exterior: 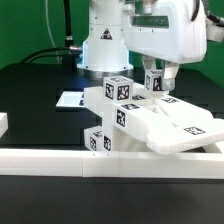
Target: Assemble chair
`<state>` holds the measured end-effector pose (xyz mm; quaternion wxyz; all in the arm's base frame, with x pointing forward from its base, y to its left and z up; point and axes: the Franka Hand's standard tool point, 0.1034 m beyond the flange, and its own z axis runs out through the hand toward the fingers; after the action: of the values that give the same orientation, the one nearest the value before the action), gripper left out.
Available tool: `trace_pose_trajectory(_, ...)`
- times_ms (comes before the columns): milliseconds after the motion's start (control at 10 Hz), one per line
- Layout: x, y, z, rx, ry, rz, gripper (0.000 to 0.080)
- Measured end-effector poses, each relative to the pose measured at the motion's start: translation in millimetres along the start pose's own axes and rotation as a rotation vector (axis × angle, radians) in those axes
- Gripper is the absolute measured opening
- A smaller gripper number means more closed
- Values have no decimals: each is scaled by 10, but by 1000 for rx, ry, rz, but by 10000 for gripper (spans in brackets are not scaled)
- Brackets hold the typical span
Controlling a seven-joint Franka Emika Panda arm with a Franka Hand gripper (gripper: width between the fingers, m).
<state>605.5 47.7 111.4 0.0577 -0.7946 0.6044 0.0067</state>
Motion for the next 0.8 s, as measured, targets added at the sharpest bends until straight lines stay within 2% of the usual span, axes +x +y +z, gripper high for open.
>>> trace_pose_trajectory(100, -10, -14, -11, -10, -2, -23, 603)
trace_pose_trajectory(600, 7, -13, -6, -16, 4, -408, 647)
trace_pose_trajectory(800, 25, -16, -16, -37, 24, -660, 649)
